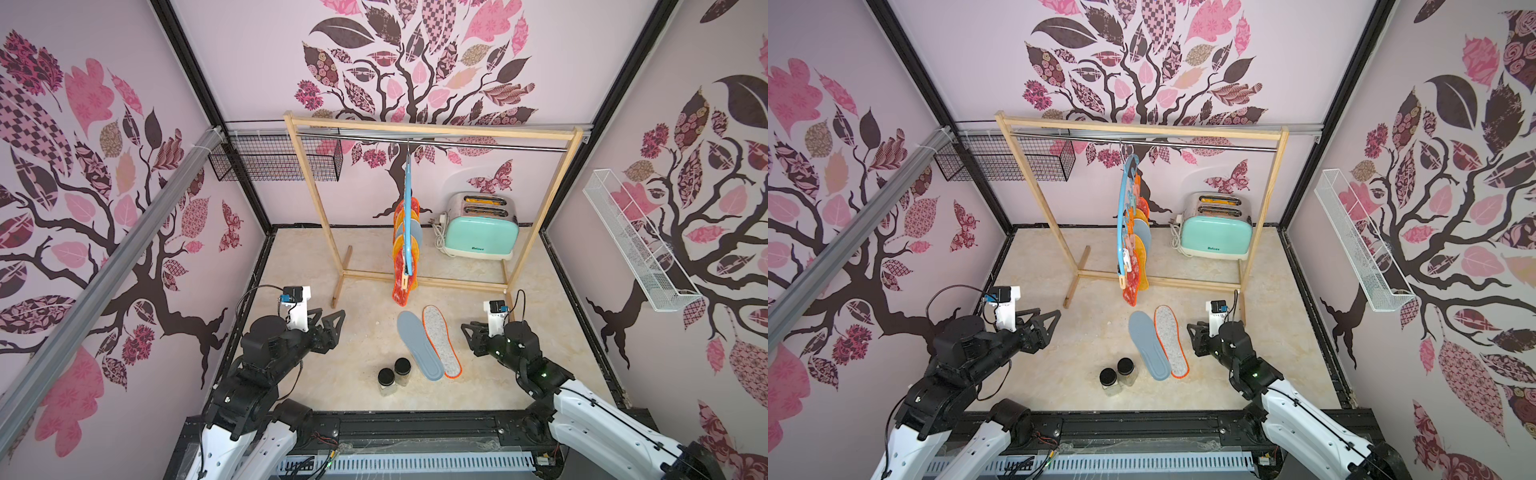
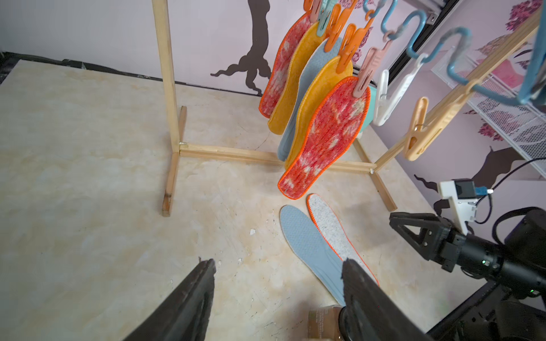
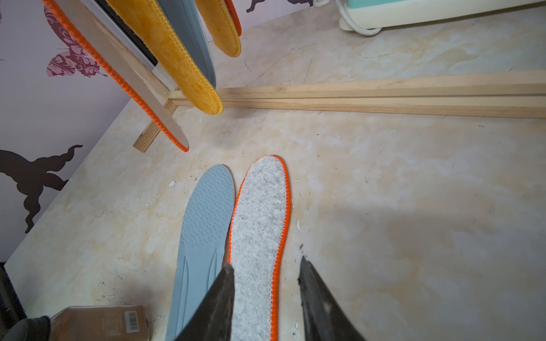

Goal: Take the shoe insoles off the hanger
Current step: Remove the insole from the hanger.

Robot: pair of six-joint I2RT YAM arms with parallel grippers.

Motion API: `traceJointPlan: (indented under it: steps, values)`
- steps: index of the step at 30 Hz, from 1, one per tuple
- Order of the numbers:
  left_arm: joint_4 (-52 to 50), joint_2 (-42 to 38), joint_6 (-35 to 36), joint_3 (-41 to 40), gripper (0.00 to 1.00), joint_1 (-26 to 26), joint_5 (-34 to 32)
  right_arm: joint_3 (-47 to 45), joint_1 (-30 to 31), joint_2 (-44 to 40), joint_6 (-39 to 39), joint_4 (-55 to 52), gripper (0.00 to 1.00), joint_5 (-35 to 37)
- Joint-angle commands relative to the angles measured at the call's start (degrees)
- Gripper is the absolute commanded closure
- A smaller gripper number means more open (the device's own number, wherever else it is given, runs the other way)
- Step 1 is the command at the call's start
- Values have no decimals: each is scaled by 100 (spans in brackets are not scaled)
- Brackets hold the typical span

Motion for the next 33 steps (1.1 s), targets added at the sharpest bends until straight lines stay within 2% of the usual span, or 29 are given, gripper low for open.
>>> traceJointPlan:
  steps: [1,9,12,15,21,28,33]
  values:
    - [-90,-45,158,-59,28,-23,100,159,-17,27,-51,5,61,45]
    - [-86,-324,168,-72,28,-71,70,164,-20,22,-81,111,60,-118]
    - [-49,-367,158,-95,28,-71,94,47,-20,30,-124,726,60,-389]
    - [-49,-285,167,-91,28,-70,166,139,-18,387,-276,1417,60,-1018]
    - [-32,-187,211,-82,29,-73,415,1282,-10,1627,-363,1816,56,-1974]
    - [-21,-152,211,-99,29,-70,429,2891,-11,2940,-796,1788,51,-2362]
    - [-5,-154,211,-109,28,-81,483,3771,-4,3497,-1069,1687,48,-2300]
